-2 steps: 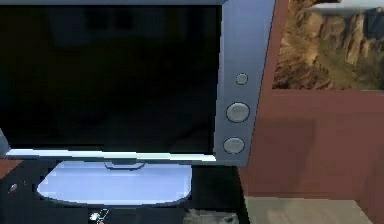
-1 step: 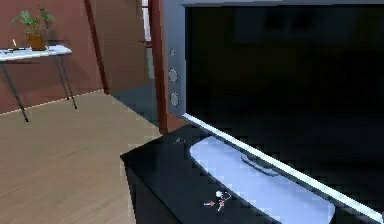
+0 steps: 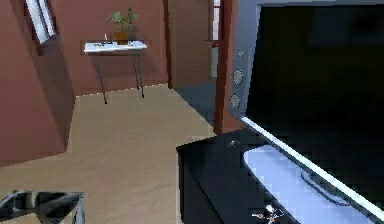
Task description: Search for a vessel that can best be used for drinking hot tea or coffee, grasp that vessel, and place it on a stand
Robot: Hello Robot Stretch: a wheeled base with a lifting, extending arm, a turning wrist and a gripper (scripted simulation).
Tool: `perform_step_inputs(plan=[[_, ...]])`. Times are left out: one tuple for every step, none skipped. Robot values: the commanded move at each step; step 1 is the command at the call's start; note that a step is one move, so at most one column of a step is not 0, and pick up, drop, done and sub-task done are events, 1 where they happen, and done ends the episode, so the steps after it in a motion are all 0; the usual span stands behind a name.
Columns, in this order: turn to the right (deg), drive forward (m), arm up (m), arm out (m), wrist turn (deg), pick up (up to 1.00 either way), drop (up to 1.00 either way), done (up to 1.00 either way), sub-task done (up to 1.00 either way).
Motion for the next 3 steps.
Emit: perform_step_inputs(plan=[[45.0, 0.0, 0.0, 0.0, 0.0, 0.0, 0.0, 0.0, 0.0], [45.0, 0.0, 0.0, 0.0, 0.0, 0.0, 0.0, 0.0, 0.0], [15.0, 0.0, 0.0, 0.0, 0.0, 0.0, 0.0, 0.0, 0.0]])
